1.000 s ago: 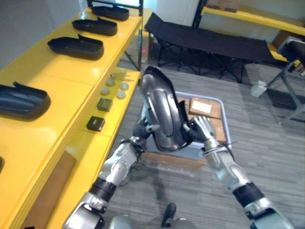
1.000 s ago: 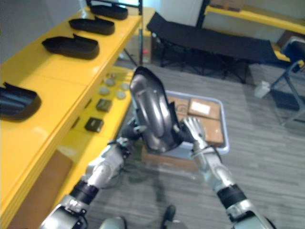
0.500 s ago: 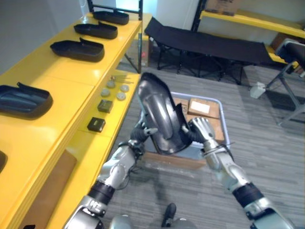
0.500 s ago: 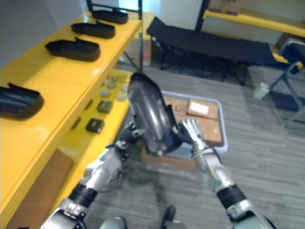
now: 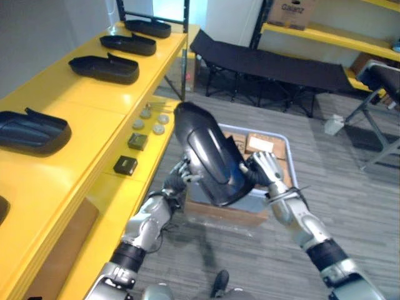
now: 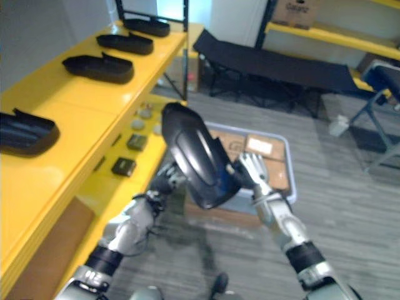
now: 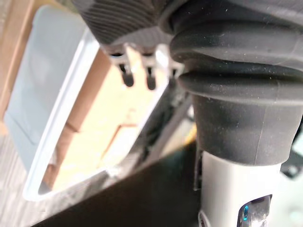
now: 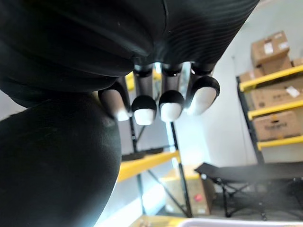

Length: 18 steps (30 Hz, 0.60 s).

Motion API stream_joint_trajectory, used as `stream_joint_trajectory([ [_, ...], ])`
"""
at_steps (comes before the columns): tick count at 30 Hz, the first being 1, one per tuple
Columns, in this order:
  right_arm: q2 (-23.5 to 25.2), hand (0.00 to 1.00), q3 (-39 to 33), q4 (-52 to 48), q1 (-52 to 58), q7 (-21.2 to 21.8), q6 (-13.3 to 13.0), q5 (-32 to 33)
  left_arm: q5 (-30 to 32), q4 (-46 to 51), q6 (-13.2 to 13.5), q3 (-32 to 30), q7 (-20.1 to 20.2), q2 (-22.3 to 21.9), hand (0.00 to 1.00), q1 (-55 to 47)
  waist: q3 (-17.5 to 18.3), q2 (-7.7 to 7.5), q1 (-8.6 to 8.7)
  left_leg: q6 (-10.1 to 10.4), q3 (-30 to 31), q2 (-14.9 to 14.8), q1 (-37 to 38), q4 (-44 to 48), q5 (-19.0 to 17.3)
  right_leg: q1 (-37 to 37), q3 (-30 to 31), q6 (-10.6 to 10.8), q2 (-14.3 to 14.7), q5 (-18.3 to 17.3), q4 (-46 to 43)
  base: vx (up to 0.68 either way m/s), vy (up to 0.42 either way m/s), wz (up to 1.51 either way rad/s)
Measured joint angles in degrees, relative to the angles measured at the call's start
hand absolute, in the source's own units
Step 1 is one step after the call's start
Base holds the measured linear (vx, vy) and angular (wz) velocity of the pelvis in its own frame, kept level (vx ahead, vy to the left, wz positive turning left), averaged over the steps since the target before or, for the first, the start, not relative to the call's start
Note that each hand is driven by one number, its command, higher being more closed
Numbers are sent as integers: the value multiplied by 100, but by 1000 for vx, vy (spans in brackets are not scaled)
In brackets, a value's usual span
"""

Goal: Walk over and take plastic housings, then place them on the shelf

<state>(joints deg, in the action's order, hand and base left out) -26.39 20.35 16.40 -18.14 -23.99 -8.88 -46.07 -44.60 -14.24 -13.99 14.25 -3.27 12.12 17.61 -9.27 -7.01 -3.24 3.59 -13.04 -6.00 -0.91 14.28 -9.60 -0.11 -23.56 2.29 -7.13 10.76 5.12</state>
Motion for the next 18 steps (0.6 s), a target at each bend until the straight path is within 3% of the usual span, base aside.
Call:
stream_joint_trajectory([
  [7, 1, 100, 6, -123, 53, -19, -248, 5, -10, -69, -87, 8, -266, -101, 0, -103, 0, 0, -3, 5, 1, -1, 1, -17, 3, -10, -4, -27, 4, 1, -39, 0, 0, 0],
  [18, 10, 100, 76, -192, 187, -1, -238, -259, -12, -284, 36, 4, -530, -137, 0, -108, -1, 4, -5, -8, 4, 42, 19, -17, -5, 5, 2, 3, -32, 49, -44, 0, 0, 0],
])
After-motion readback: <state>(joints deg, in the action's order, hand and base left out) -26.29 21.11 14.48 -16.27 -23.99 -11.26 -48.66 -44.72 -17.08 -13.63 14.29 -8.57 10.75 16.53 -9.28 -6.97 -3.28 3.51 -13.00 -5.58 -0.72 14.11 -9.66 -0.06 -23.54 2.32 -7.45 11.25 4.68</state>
